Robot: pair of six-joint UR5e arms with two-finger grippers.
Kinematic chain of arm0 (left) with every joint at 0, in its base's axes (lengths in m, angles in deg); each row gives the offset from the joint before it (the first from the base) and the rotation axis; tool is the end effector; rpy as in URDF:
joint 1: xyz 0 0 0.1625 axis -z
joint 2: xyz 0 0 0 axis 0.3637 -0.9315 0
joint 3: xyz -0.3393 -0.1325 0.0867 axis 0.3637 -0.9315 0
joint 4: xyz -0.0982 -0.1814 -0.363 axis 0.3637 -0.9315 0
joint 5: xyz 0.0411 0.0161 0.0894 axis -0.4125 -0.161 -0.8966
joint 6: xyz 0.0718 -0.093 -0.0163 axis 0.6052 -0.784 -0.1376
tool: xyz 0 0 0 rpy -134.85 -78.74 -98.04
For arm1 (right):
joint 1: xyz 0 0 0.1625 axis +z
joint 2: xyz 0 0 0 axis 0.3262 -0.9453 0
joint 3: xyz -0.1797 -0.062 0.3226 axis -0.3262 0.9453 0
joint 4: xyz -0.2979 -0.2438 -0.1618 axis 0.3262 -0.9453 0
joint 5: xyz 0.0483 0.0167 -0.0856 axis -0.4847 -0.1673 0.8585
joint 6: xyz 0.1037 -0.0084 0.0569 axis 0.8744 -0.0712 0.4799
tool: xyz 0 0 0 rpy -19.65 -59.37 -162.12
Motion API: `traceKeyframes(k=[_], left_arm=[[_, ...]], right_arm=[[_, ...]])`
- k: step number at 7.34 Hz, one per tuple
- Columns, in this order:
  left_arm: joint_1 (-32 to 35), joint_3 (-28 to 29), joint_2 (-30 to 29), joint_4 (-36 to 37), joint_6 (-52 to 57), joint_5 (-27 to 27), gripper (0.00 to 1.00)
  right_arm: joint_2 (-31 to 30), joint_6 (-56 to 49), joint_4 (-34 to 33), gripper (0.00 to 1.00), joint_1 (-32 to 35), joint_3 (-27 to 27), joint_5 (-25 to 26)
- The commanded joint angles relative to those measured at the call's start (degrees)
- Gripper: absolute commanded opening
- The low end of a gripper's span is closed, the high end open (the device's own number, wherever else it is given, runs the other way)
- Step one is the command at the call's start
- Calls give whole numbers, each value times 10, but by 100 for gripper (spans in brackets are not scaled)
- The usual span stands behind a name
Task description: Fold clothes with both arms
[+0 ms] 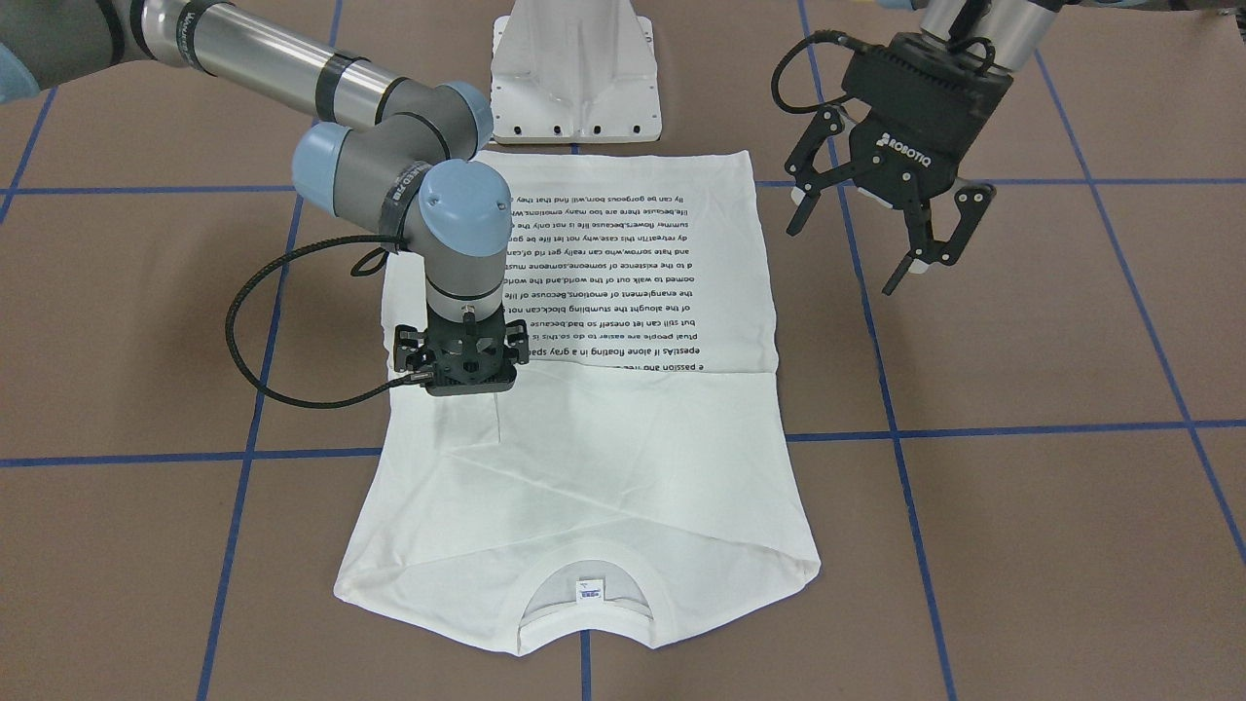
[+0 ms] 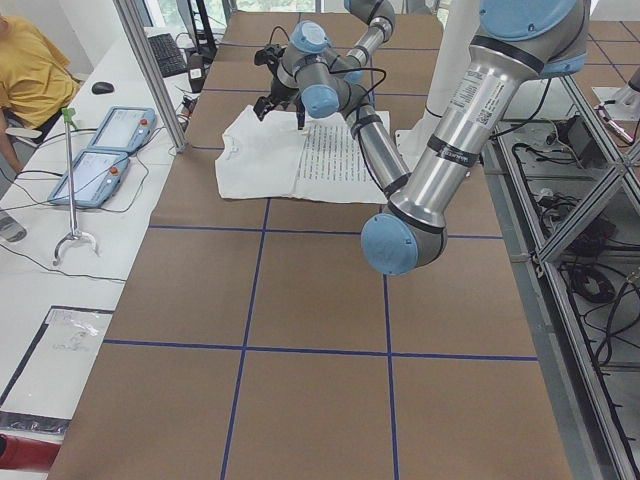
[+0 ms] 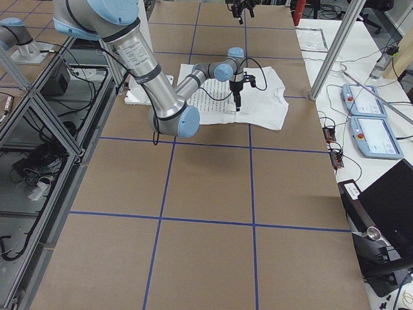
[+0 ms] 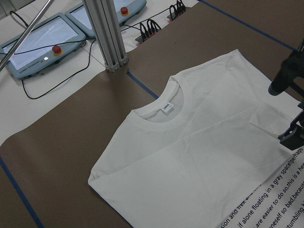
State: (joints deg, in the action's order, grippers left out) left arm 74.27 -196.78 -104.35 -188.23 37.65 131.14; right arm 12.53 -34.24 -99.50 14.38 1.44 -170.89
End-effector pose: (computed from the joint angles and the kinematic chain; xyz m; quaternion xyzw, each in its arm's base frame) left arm 0.2587 -0.4866 0.1256 0.3894 0.3983 0.2349 0.7966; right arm -0.5450 -0.4909 0.2525 0.0761 -0.2842 -0.0402 0.9549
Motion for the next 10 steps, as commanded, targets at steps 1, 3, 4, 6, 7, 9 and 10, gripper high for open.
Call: traceKeyframes(k=[1,3,4,6,7,9,10], left_arm=[[0,0,0,0,-1,-1,100],[-2,2,0,-1,-2,-1,100],[-3,2,1,-1,-3,-1,100],[-4,2,1,-2,-8,0,100],[-5,2,0,-2,-8,0,100],[-5,6,1,0,-15,2,100],[-8,6,0,1,-39,3,100]], right_arm=[[-3,-2,-1,93,-4,-1,6],[-17,-35,-38,88,-1,-25,7],[-30,-51,-79,87,2,-59,7],[-100,-81,-95,87,9,-116,23],[-123,-108,-95,87,25,-133,28],[-137,-150,-87,86,73,-155,22],[-139,-142,-77,90,94,-186,6]])
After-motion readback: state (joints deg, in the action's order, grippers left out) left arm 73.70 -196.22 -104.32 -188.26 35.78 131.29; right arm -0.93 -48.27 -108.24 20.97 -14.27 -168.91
